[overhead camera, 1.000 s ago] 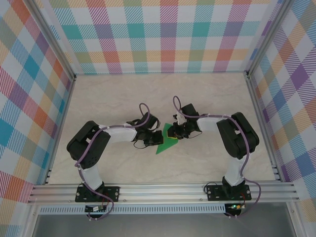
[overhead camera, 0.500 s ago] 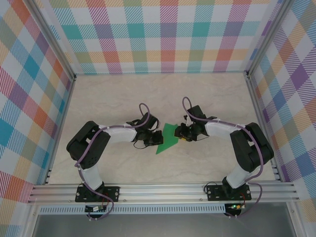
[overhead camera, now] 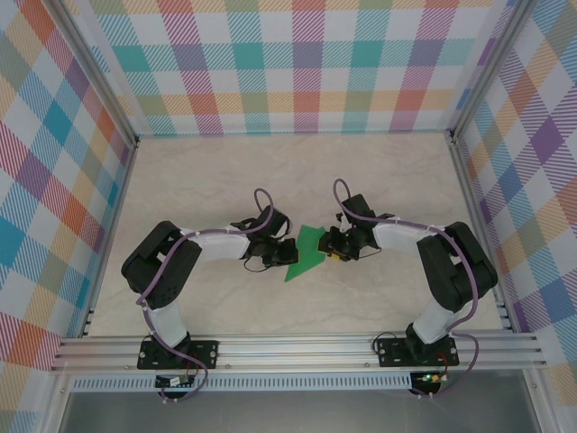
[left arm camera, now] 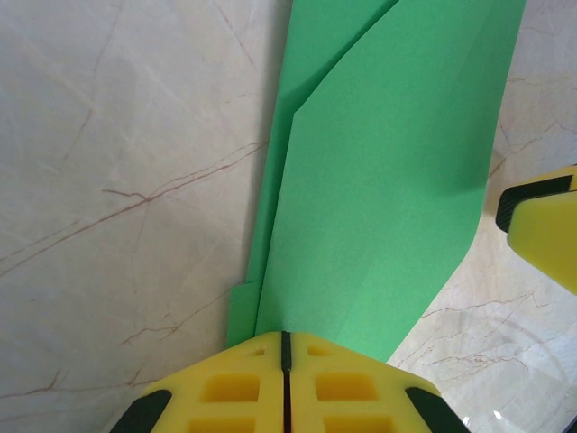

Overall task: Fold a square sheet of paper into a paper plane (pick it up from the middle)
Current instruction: Fourth fold the wing at the center of the table.

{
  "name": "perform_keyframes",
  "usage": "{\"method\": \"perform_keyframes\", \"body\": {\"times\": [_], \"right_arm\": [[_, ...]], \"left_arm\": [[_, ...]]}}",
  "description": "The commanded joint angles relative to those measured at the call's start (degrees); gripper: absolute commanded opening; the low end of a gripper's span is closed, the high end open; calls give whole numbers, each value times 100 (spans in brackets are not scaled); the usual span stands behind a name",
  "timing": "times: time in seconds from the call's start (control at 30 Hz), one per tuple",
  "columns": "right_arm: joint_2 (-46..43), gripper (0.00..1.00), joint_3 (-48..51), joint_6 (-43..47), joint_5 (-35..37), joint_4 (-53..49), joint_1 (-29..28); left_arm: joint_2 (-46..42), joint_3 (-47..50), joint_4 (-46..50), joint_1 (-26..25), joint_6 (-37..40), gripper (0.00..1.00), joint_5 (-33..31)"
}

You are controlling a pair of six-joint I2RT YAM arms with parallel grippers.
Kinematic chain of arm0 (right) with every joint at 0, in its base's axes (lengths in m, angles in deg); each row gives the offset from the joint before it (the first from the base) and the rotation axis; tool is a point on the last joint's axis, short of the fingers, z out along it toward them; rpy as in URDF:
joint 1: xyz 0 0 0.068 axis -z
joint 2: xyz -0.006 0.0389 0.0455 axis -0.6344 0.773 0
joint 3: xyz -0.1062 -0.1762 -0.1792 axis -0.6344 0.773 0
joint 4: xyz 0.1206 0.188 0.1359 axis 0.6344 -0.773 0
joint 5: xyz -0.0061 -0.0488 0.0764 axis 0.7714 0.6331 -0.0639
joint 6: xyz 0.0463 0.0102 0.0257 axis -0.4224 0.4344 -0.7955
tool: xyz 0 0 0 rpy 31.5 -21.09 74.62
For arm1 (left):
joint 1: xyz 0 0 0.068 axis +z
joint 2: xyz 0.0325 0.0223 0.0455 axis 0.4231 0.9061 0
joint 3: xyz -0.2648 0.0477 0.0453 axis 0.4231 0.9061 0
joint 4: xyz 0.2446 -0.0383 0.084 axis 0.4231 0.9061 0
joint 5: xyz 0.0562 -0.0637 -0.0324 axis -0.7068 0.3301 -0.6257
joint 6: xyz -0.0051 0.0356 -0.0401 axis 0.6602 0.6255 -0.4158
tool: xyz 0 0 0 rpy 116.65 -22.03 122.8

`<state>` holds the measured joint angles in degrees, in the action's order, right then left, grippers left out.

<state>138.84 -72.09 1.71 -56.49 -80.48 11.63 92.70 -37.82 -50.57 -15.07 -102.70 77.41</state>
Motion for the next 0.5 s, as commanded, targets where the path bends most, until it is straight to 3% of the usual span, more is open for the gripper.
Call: {"method": "perform_keyframes", "body": {"times": [0.0,0.47], "right_arm": [[193,36,10,-42,-170,74,13],[390,30,-20,-130,-664,540,15]], "left_arm": [[35,153,121,-82,61,7,-116],[76,188,77,-121,41,7,-107]]}}
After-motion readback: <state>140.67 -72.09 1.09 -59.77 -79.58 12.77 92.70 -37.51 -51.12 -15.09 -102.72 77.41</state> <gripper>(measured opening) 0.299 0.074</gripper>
